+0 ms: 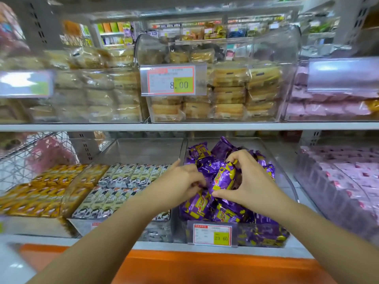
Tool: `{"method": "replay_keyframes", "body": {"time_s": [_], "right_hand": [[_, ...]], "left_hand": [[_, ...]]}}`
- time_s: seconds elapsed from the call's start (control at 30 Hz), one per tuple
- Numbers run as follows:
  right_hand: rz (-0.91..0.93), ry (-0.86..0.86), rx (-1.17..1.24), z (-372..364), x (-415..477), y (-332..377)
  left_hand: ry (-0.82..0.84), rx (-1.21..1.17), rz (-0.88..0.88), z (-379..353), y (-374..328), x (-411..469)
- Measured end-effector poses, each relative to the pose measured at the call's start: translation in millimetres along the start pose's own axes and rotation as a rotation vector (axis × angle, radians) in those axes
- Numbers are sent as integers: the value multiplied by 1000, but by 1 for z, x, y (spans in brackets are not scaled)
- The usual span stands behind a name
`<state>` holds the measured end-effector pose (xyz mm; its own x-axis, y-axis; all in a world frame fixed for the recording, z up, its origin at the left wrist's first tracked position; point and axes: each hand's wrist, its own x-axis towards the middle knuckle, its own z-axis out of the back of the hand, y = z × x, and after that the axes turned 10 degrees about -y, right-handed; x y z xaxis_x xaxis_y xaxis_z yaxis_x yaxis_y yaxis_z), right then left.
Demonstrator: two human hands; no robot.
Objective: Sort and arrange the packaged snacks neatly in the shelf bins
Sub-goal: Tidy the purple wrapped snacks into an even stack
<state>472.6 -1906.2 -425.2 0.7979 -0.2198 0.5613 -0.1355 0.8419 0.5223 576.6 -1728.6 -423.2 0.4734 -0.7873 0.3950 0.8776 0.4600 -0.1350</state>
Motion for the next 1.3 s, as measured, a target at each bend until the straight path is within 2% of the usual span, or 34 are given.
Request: {"method": "replay_keyframes", "body": {"time_s": [0.1, 0.2, 0.27, 0.43, 0.53, 0.73, 0.87, 1.0, 1.1, 1.2, 1.3], "right_hand": [[-47, 19, 1, -1, 1, 1], [-50, 86, -17, -1, 0, 1], [-27, 111, -29, -2, 0, 1], [-42, 67, 25, 1, 1, -1], [-33, 63, 10, 5, 1, -2], [-83, -93, 28, 10, 9, 3], [-73, 136, -101, -21, 10, 11], [-107, 245, -161, -44, 7, 12], [-54, 350, -231, -49, 7, 8], [60, 521, -271, -45, 9, 10], [66, 533, -230, -22, 17, 10]], "left_hand": [[119, 128, -66, -13, -1, -2], [45, 29, -25, -17, 1, -2], [102, 35, 24, -14, 1, -7], [313, 206, 13, -11, -5, -23], [337, 185, 15, -7, -5, -20], [310, 132, 8, -4, 0, -22], [297, 151, -19, -1, 0, -30], [86, 92, 52, 9, 7, -42], [-15, 90, 70, 10, 13, -46], [63, 177, 29, 6, 11, -43], [144, 230, 10, 1, 4, -39]]}}
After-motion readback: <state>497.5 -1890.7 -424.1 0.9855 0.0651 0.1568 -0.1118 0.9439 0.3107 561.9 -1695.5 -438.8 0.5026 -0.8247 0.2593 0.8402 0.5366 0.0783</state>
